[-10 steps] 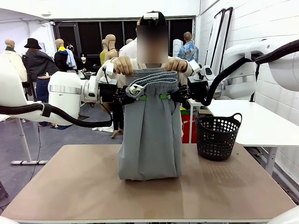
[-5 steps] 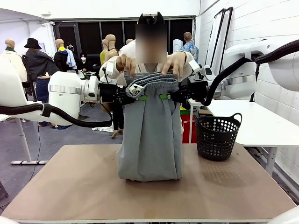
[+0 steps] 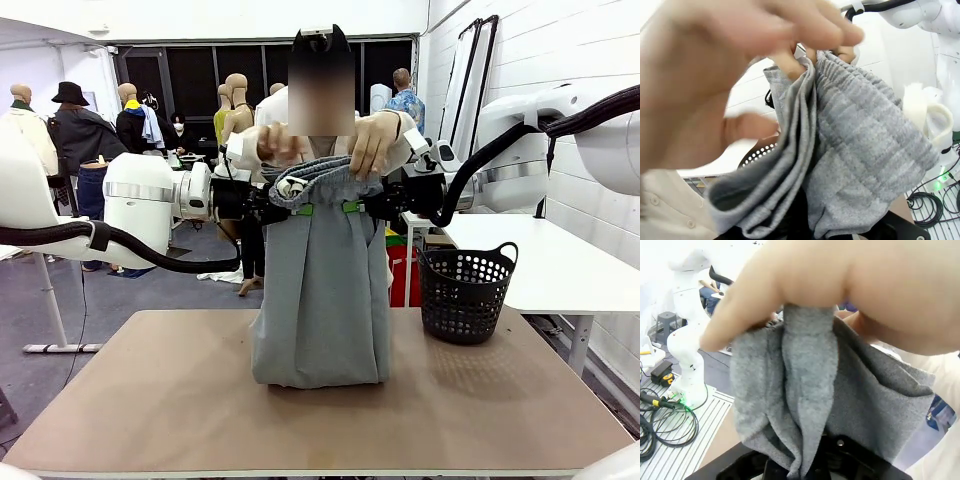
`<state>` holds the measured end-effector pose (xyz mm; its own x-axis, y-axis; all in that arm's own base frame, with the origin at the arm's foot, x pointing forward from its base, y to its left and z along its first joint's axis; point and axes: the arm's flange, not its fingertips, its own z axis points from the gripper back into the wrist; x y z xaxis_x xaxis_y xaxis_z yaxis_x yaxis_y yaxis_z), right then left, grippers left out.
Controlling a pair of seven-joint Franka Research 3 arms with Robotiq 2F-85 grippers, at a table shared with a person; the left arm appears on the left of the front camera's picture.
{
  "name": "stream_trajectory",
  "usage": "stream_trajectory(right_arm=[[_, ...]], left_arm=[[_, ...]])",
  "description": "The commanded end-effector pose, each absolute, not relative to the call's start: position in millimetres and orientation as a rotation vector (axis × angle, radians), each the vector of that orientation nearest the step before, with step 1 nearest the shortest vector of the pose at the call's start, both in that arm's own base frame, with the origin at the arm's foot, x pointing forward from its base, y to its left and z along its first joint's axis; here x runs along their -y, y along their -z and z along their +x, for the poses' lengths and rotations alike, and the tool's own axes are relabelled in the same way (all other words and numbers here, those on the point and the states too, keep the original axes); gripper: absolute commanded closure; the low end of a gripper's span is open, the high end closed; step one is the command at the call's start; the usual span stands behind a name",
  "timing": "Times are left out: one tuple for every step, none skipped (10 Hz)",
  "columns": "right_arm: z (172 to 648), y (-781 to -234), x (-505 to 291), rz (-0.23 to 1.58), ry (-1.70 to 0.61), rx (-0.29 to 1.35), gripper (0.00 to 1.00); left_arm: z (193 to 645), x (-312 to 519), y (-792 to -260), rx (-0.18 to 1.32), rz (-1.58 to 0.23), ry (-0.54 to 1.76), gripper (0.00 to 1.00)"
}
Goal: Fold the training pants.
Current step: Release the ends of the Training pants and then grab the overlapped ends.
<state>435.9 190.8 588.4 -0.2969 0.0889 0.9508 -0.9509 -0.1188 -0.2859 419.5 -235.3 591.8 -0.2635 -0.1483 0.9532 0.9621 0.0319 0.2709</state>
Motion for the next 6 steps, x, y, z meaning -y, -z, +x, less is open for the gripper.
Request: stream_trajectory(right_arm=[[434.9,-590.0,-192.3,1.056,-1.553,1.294,1.0],[434.9,-590.0,-192.3,1.056,-1.553,1.294,1.0],[434.9,-590.0,-192.3,1.056,-1.553,1.294,1.0],[434.9,-590.0,-192.3,1.056,-1.553,1.294,1.0],[434.9,-590.0,-192.3,1.056,-1.553,1.294,1.0],[434.9,-590.0,-192.3,1.056,-1.553,1.294,1.0]], left_arm=[[416.1,235.7,-594.6,1.329,-0.918,1.421,1.0],[416.1,235.7,-594.6,1.329,-0.918,1.421,1.0],[416.1,235.7,-594.6,1.329,-0.918,1.421,1.0],[416.1,235.7,-594.6,1.329,-0.918,1.421,1.0],[416.1,235.7,-594.6,1.329,-0.918,1.421,1.0],[416.1,235.7,-594.6,1.329,-0.918,1.421,1.0]])
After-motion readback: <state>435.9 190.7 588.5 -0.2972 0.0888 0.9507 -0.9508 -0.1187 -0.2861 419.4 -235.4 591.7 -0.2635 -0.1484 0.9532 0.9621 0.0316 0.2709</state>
